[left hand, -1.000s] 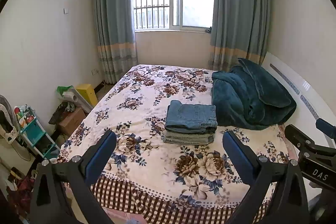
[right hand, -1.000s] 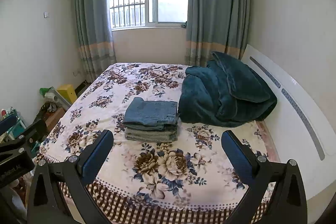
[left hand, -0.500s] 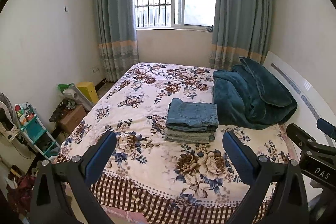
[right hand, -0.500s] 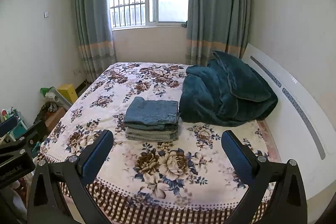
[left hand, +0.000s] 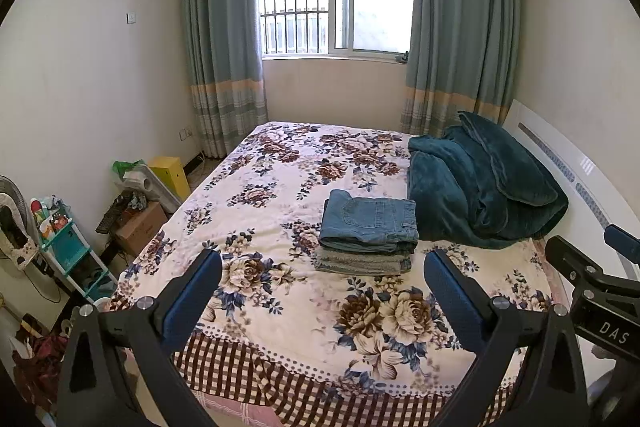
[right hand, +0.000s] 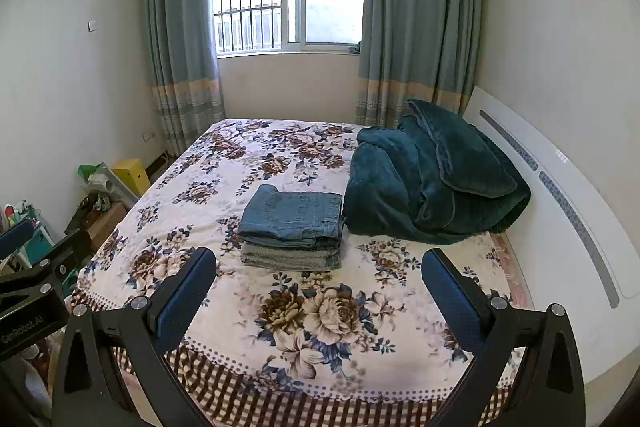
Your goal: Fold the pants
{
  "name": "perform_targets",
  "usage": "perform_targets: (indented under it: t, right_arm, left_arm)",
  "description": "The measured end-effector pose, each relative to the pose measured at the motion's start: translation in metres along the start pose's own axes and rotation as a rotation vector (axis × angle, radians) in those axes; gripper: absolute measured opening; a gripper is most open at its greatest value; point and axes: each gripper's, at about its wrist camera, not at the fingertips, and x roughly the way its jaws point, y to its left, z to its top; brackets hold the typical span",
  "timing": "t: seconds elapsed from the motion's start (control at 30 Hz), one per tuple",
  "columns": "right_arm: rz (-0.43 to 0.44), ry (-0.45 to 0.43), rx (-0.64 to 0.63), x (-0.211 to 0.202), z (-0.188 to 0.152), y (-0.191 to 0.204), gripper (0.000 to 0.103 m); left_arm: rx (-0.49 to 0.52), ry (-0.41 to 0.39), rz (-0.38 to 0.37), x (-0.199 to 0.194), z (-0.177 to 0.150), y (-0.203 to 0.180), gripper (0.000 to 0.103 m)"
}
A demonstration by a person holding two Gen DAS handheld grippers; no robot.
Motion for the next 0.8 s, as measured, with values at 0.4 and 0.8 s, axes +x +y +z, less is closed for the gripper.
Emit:
perform_targets:
  t: [0.4, 0.8]
  right_arm:
    - [0.004, -0.002, -0.011, 0.0015, 0.0005, 0.0021, 0.103]
    - [0.003, -0.001, -0.013, 0.0026, -0.0007, 0.0036, 0.103]
  left_arm:
    - [0.001, 0.000, 0.001, -0.0003, -0.0006, 0.0000, 0.103]
    - [-0.001, 0.007, 0.001, -0.0037, -0.0017, 0.0030, 0.103]
